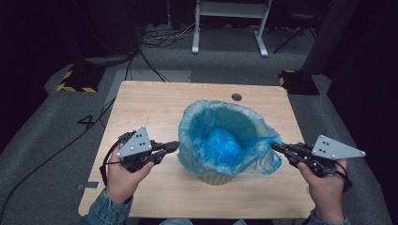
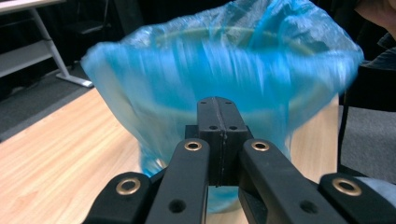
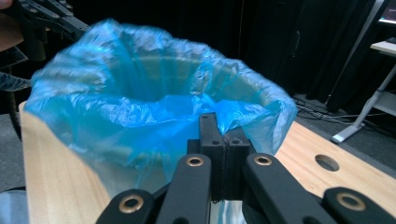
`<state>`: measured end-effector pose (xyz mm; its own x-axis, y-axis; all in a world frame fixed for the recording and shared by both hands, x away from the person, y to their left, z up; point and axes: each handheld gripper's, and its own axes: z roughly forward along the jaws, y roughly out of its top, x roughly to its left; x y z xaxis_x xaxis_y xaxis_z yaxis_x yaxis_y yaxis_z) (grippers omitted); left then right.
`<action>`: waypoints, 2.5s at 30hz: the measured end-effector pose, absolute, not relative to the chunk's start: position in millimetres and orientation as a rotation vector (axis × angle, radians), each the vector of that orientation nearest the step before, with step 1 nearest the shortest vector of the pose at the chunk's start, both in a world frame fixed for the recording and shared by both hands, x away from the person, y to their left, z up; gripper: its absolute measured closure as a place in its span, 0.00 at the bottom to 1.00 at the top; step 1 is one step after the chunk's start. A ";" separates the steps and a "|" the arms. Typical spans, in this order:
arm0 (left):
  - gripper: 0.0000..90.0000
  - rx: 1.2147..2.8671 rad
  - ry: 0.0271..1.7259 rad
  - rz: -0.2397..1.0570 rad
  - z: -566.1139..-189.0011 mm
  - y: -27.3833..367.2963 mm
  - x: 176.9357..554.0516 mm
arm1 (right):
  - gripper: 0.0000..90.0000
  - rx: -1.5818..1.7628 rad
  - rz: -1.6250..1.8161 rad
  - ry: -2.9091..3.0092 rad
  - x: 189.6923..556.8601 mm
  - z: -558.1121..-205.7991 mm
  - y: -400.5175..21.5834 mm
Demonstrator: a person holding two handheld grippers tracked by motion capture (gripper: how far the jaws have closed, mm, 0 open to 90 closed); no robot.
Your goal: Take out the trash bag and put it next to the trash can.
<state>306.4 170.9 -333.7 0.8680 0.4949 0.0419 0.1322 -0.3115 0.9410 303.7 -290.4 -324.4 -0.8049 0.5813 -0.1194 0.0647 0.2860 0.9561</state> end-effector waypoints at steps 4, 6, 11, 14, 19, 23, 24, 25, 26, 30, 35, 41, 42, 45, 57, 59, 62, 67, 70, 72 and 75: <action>1.00 1.884 0.476 0.388 -333.0 169.6 311.2 | 1.00 0.564 1.521 2.106 306.7 -318.7 -286.8; 0.95 1.875 0.505 0.408 -335.9 168.6 312.5 | 1.00 0.558 1.505 2.108 308.8 -316.3 -282.6; 0.51 1.907 0.535 0.420 -349.2 169.1 308.5 | 1.00 0.550 1.491 2.118 313.9 -318.0 -275.5; 0.39 1.968 0.527 0.372 -364.1 165.8 303.4 | 1.00 0.556 1.495 2.122 314.0 -321.1 -275.2; 0.29 1.990 0.564 0.352 -381.9 159.2 310.2 | 1.00 0.571 1.495 2.129 313.1 -325.3 -275.4; 0.31 1.980 0.561 0.376 -386.8 154.1 319.3 | 1.00 0.570 1.487 2.144 311.4 -327.8 -274.9; 0.35 1.972 0.547 0.383 -385.5 153.8 320.8 | 1.00 0.573 1.487 2.150 311.6 -328.9 -274.9; 0.39 1.958 0.533 0.378 -383.4 153.6 322.2 | 1.00 0.576 1.486 2.152 312.0 -329.9 -275.1; 0.48 1.952 0.520 0.379 -381.9 153.9 323.2 | 1.00 0.581 1.488 2.154 312.6 -331.2 -275.6; 0.84 1.934 0.482 0.384 -369.9 155.5 320.9 | 1.00 0.582 1.488 2.151 312.9 -332.3 -277.3; 1.00 1.947 0.458 0.411 -353.2 155.0 315.8 | 1.00 0.566 1.507 2.116 309.5 -325.9 -280.1; 1.00 1.977 0.435 0.459 -339.1 154.4 306.9 | 1.00 0.531 1.508 2.098 305.9 -314.7 -278.8; 1.00 1.977 0.434 0.461 -336.8 154.9 305.7 | 1.00 0.525 1.509 2.092 305.9 -313.0 -278.4; 1.00 1.961 0.431 0.463 -330.5 156.5 302.9 | 1.00 0.513 1.514 2.086 305.6 -308.1 -277.3; 1.00 1.869 0.503 0.509 -313.8 164.5 318.9 | 1.00 0.464 1.577 2.066 323.4 -285.5 -248.3; 1.00 1.864 0.500 0.520 -308.4 165.1 319.8 | 1.00 0.454 1.575 2.076 326.9 -282.0 -241.6; 1.00 1.858 0.490 0.529 -301.9 164.2 320.8 | 1.00 0.460 1.583 2.086 331.5 -279.2 -235.2; 1.00 1.862 0.485 0.522 -296.8 158.8 324.6 | 1.00 0.456 1.598 2.131 337.8 -278.8 -218.2; 1.00 1.866 0.483 0.525 -295.3 154.8 325.0 | 1.00 0.442 1.584 2.177 338.8 -281.2 -204.0; 1.00 1.866 0.480 0.522 -294.5 153.0 325.3 | 1.00 0.435 1.574 2.205 339.4 -283.3 -195.5; 1.00 1.873 0.482 0.515 -292.6 151.5 326.3 | 1.00 0.415 1.568 2.248 341.2 -287.2 -178.0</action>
<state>326.3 151.5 -292.6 0.8240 0.5532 0.1228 0.0851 -0.3350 0.9384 341.2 -178.0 -287.2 -0.8893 0.4389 -0.1288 0.0307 0.3383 0.9405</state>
